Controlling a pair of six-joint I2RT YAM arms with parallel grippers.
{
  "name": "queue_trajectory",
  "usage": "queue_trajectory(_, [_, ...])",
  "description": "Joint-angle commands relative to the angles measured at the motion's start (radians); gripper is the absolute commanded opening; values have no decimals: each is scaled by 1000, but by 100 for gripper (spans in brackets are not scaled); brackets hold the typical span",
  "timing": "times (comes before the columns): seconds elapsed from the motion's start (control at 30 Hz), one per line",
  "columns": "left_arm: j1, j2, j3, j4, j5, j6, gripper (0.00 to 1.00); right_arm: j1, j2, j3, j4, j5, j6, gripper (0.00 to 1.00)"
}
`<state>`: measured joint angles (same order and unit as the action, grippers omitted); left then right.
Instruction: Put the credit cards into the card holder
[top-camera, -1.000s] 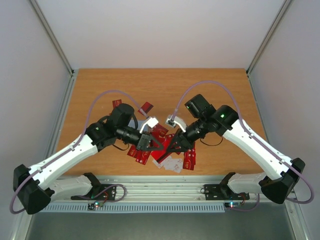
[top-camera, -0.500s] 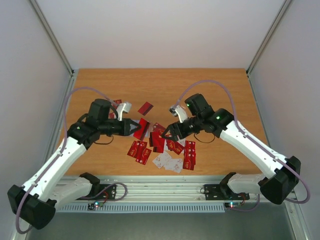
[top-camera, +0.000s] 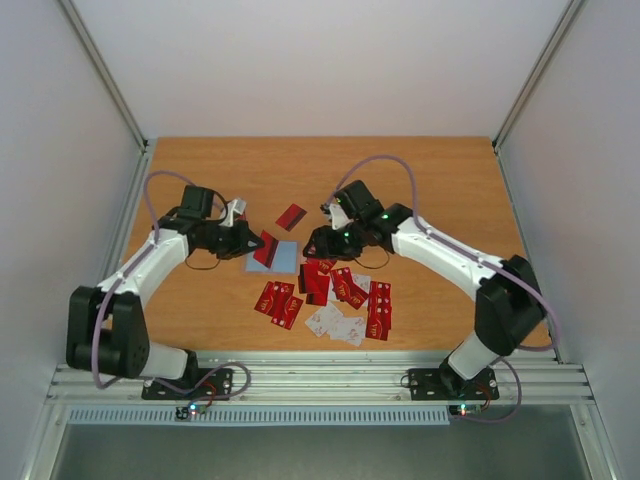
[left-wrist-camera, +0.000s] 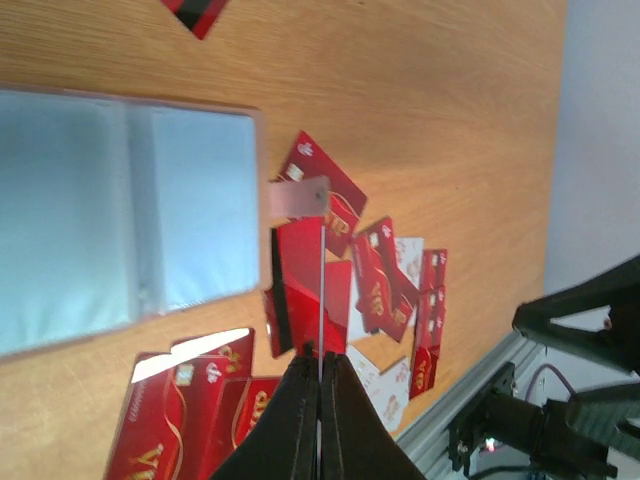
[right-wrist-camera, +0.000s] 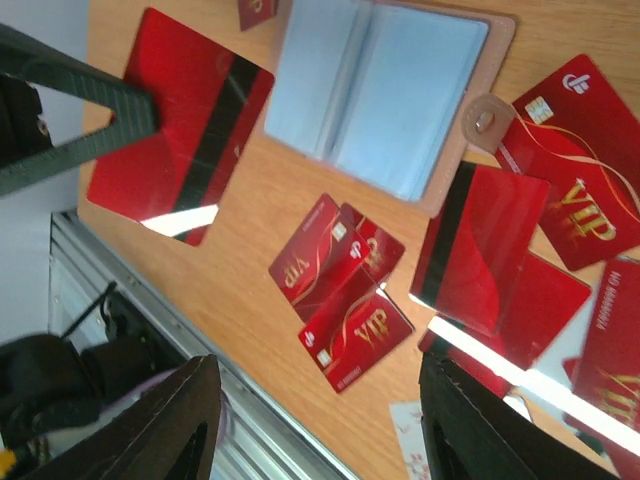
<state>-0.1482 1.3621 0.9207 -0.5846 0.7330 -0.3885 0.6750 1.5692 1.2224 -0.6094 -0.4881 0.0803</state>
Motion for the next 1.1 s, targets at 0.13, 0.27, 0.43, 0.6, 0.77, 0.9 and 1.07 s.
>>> queue_trajectory(0.13, [44, 155, 10, 141, 13, -7, 0, 71, 234, 178, 56, 10, 74, 48])
queue_trajectory(0.27, [50, 217, 22, 146, -7, 18, 0, 88, 317, 254, 57, 54, 90, 43])
queue_trajectory(0.43, [53, 304, 65, 151, -15, 51, 0, 89, 417, 358, 24, 86, 78, 38])
queue_trajectory(0.6, [65, 356, 109, 133, -30, 83, 0, 78, 519, 473, -3, 53, 87, 32])
queue_trajectory(0.77, [67, 383, 127, 117, -32, 116, 0, 63, 588, 523, -29, 51, 120, 26])
queue_trajectory(0.9, [66, 412, 138, 112, -18, 140, 0, 49, 623, 535, -51, 42, 120, 21])
queue_trajectory(1.07, [67, 431, 144, 97, -25, 165, 0, 23, 648, 525, -60, 18, 111, 17])
